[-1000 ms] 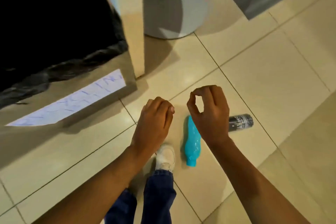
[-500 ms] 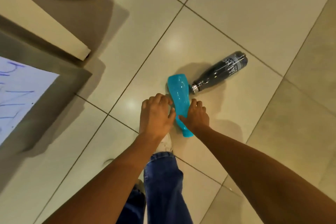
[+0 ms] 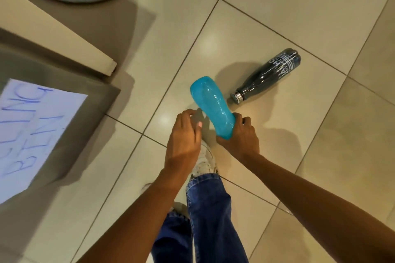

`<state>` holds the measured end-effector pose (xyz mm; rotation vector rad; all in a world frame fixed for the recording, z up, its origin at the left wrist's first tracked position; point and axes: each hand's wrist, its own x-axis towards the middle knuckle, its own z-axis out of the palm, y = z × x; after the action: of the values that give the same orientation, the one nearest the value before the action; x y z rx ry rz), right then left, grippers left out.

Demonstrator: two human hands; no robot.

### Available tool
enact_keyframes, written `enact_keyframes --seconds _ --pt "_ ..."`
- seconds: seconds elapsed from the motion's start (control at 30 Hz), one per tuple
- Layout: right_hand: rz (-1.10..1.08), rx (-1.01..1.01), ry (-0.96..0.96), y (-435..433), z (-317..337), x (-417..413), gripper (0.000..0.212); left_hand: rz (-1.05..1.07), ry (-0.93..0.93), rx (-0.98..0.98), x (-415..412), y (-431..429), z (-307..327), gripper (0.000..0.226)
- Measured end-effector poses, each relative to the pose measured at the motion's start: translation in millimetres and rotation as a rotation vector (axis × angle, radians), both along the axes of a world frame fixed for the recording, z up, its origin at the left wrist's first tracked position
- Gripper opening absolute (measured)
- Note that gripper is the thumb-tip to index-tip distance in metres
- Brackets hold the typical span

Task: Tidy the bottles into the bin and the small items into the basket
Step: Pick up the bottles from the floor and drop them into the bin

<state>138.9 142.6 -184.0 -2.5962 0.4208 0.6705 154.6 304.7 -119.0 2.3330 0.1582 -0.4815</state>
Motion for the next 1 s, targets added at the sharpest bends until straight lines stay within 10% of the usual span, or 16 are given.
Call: enact_keyframes --seconds 0.7,1.0 --pt "0.338 0.457 -0.742 150.5 303.1 61.7 0.085 0.649 -0.712 0.492 -19.3 239.5 262.1 0.021" --pt "0.568 0.496 -0.807 250.0 332.8 80.5 0.085 1.294 -0.552 0.476 -74.7 357.4 240.8 0.025"
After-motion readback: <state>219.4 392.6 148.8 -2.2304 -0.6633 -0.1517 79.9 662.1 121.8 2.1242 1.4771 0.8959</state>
